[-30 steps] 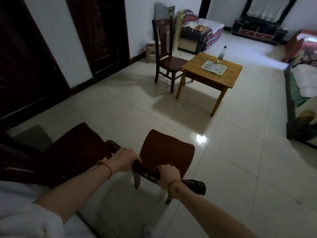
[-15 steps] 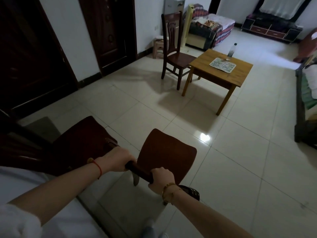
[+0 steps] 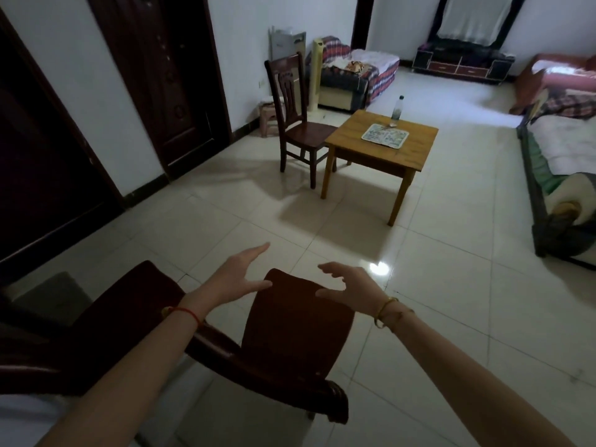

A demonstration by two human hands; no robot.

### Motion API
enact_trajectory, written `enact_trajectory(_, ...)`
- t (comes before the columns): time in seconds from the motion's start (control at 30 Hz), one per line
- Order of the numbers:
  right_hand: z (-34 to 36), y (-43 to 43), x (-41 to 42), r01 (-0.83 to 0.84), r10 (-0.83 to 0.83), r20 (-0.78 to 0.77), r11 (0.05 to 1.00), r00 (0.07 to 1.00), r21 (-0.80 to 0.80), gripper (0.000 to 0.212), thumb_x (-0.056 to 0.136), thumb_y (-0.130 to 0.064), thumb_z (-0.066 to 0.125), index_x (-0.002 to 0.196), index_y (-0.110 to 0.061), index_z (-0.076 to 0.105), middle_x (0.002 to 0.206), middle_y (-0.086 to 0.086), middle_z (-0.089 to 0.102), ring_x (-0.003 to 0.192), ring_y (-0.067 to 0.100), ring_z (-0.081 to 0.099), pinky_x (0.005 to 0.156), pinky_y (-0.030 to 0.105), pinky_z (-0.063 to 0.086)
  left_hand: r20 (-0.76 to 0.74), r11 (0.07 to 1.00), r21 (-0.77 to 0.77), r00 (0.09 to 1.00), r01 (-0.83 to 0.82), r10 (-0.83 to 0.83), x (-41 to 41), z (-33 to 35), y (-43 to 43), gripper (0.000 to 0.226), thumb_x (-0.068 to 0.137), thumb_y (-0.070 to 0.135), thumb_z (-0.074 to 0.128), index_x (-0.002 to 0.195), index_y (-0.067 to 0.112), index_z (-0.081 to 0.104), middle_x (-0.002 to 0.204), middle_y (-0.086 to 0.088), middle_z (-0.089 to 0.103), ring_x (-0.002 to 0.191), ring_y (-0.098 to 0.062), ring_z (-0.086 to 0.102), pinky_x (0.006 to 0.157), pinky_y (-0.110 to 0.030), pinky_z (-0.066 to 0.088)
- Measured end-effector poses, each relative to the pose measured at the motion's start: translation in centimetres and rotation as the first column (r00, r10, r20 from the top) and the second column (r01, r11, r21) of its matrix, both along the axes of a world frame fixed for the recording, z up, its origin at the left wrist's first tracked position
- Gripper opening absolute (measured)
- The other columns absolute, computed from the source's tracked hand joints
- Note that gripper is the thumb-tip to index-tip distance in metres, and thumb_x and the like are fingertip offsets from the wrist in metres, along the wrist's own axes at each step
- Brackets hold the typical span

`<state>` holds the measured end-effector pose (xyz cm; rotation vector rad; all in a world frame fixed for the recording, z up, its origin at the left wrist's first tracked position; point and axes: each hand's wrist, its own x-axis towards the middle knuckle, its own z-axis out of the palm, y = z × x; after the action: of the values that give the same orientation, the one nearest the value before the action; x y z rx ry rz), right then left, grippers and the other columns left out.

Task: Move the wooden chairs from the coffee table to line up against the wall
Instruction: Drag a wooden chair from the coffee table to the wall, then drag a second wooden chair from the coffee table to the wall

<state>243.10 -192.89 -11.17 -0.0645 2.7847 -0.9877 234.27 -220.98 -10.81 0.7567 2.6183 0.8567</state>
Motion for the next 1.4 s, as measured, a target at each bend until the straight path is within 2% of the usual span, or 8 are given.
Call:
enact_trajectory(0.27,2.6,15.5,-1.6,0.065,-0.064,-0.191,0.998,0.98,0.0,0.068,0.08,-0.051,0.071,0.139,-0.026,0.05,0.136,-0.004,0.058,0.122,0.012,0.056,0.103,0.036,0.048,-0.1,0.98,0.194,0.993,-0.04,0.061,-2.0,3.3,16.0,0.085,0.084,0.032,0.078,0.155,0.025,0.03,0.158,0.001,0.035,0.146,-0.015,0.031,0.119,-0.04,0.029)
enact_trajectory(0.5,6.6,29.5,-6.7,-0.022,0.033,-0.309,0.999,0.951,0.037,0.068,0.082,-0.042,0.074,0.141,-0.02,0.048,0.138,0.002,0.056,0.124,0.017,0.054,0.104,0.034,0.046,-0.222,0.957,0.276,0.964,-0.084,0.149,-4.5,5.9,30.5,0.089,0.081,0.025,0.081,0.154,0.025,0.029,0.156,-0.001,0.038,0.142,-0.016,0.034,0.111,-0.03,0.03)
enact_trajectory(0.6,8.0,33.9,-10.0,-0.045,0.057,-0.334,0.998,0.941,0.042,0.068,0.082,-0.041,0.074,0.14,-0.019,0.049,0.138,0.003,0.057,0.123,0.018,0.054,0.104,0.035,0.046,-0.265,0.952,0.292,0.948,-0.094,0.175,-6.6,6.7,35.0,0.09,0.08,0.022,0.082,0.153,0.025,0.031,0.155,-0.002,0.04,0.136,-0.009,0.034,0.107,-0.025,0.029)
enact_trajectory(0.73,8.5,37.8,-15.1,-0.087,0.092,-0.38,0.996,0.92,0.031,0.065,0.08,-0.041,0.075,0.137,-0.018,0.052,0.134,0.005,0.059,0.119,0.018,0.057,0.1,0.034,0.049,-0.273,0.951,0.294,0.945,-0.096,0.18,-10.7,7.2,39.1,0.088,0.081,0.022,0.081,0.153,0.028,0.03,0.155,0.001,0.038,0.134,-0.004,0.031,0.109,-0.027,0.031)
enact_trajectory(0.9,6.9,42.1,-23.3,-0.128,0.131,-0.403,0.991,0.906,0.035,0.064,0.079,-0.041,0.075,0.135,-0.02,0.053,0.133,0.003,0.06,0.119,0.018,0.057,0.099,0.034,0.049,-0.256,0.941,0.322,0.948,-0.102,0.191,-18.6,5.8,43.5,0.088,0.082,0.023,0.08,0.154,0.031,0.03,0.156,0.001,0.039,0.141,-0.015,0.036,0.111,-0.028,0.032)
enact_trajectory(1.1,6.5,46.6,-38.5,-0.129,0.137,-0.406,0.991,0.904,0.047,0.064,0.08,-0.041,0.074,0.137,-0.02,0.052,0.134,0.0,0.058,0.119,0.014,0.056,0.1,0.033,0.049,-0.263,0.936,0.338,0.944,-0.101,0.197,-33.3,5.0,48.1,0.089,0.082,0.028,0.08,0.154,0.032,0.029,0.157,0.003,0.037,0.139,-0.004,0.031,0.11,-0.026,0.03)
enact_trajectory(1.3,9.6,49.0,-54.4,-0.134,0.132,-0.425,0.991,0.895,0.026,0.063,0.081,-0.04,0.075,0.137,-0.022,0.052,0.131,-0.001,0.06,0.117,0.01,0.057,0.098,0.031,0.05,-0.245,0.933,0.339,0.945,-0.124,0.215,-48.6,7.7,50.2,0.091,0.08,0.032,0.081,0.154,0.034,0.028,0.159,0.004,0.034,0.145,-0.011,0.031,0.116,-0.034,0.031)
enact_trajectory(1.4,10.4,49.4,-62.6,-0.13,0.124,-0.415,0.991,0.901,0.014,0.064,0.081,-0.041,0.074,0.138,-0.023,0.052,0.131,-0.001,0.061,0.118,0.013,0.058,0.099,0.035,0.05,-0.24,0.935,0.32,0.941,-0.155,0.238,-56.3,8.6,50.3,0.091,0.08,0.032,0.081,0.154,0.037,0.028,0.159,0.004,0.034,0.145,-0.012,0.031,0.114,-0.031,0.031)
